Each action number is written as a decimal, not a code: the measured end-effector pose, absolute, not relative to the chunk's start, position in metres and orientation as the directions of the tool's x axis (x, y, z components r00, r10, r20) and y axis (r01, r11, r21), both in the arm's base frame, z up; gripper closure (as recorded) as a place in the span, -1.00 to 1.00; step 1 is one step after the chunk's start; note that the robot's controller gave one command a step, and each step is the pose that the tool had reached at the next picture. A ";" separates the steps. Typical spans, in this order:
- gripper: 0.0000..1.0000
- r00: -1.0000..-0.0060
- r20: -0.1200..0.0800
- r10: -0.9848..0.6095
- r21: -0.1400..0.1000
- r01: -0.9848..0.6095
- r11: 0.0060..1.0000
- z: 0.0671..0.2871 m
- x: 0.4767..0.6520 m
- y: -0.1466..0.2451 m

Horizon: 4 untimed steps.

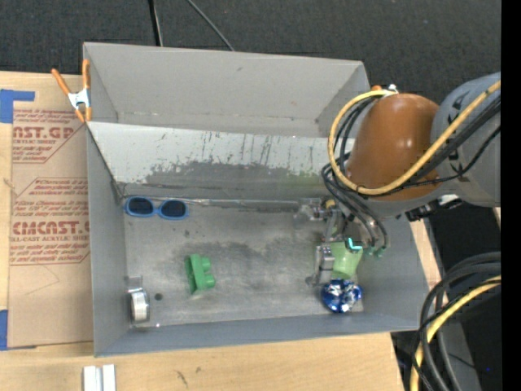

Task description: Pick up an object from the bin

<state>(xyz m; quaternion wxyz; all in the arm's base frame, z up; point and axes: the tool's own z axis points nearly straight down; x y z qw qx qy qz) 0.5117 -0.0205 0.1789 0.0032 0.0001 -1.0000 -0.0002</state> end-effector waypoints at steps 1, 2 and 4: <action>-1.00 -0.987 0.002 -0.162 -0.001 -0.162 0.987 0.161 0.491 -0.093; -1.00 -0.883 -0.002 -0.470 0.000 -0.470 0.883 0.076 0.494 -0.123; 1.00 -0.662 -0.006 -0.750 -0.005 -0.750 0.662 0.071 0.487 -0.125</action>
Offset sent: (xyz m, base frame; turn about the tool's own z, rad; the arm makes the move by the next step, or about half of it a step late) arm -0.0202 -0.0705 -0.0172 -0.1662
